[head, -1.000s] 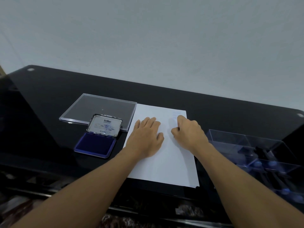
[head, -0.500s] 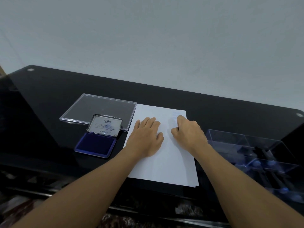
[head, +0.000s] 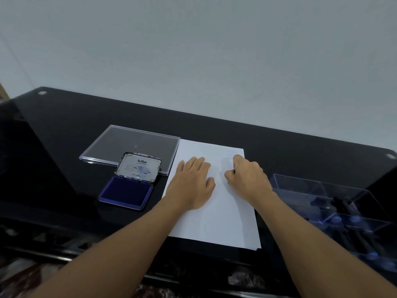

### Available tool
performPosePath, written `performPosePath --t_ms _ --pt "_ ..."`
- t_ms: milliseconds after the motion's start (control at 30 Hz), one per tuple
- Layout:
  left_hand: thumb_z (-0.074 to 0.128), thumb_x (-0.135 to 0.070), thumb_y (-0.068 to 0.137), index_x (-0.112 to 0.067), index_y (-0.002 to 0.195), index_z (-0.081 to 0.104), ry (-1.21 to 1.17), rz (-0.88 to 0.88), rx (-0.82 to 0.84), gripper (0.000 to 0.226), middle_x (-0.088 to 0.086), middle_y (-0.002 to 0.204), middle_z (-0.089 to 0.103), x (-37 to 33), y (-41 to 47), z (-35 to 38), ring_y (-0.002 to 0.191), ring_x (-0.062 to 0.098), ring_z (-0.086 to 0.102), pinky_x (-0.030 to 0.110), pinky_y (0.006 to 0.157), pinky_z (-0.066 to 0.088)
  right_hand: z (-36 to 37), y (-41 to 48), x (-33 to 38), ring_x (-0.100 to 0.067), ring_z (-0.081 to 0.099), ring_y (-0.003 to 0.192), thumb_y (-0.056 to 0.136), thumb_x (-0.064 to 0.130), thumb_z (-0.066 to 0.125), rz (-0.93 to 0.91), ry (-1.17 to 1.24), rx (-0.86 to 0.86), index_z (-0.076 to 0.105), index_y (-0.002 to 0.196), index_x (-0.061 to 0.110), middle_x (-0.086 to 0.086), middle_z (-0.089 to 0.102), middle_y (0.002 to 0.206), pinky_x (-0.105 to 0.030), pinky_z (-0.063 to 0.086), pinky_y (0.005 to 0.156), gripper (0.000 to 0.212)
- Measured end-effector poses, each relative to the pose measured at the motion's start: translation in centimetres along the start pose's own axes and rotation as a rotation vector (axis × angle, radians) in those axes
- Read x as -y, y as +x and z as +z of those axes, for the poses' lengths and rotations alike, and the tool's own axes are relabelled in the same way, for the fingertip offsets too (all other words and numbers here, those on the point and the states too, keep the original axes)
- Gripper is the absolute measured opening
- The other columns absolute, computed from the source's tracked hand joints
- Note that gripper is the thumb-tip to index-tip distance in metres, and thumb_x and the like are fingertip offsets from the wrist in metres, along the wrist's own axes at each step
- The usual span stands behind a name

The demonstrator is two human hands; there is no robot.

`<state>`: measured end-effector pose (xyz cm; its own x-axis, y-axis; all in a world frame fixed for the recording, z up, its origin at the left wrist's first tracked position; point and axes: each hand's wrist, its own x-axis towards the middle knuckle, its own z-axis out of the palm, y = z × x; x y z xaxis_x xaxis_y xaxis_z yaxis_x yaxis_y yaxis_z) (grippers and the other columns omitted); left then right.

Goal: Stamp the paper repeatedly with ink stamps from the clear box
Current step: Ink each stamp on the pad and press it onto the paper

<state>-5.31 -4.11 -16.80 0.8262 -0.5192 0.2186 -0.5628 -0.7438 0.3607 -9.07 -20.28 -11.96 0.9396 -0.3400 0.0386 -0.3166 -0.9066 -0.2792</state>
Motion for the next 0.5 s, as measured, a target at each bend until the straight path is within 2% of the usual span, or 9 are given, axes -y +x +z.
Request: performPosePath --t_ms 500 --pt "0.036 -0.032 0.098 -0.015 0.140 0.044 0.007 0.010 -0.041 0.046 0.002 0.156 0.033 0.15 -0.05 0.15 0.144 0.020 0.023 0.044 0.120 0.013 -0.51 -0.62 0.09 -0.017 0.041 0.056 0.095 0.022 0.048 -0.019 -0.014 -0.003 0.029 0.073 0.022 -0.003 0.048 0.069 -0.030 0.031 0.047 0.029"
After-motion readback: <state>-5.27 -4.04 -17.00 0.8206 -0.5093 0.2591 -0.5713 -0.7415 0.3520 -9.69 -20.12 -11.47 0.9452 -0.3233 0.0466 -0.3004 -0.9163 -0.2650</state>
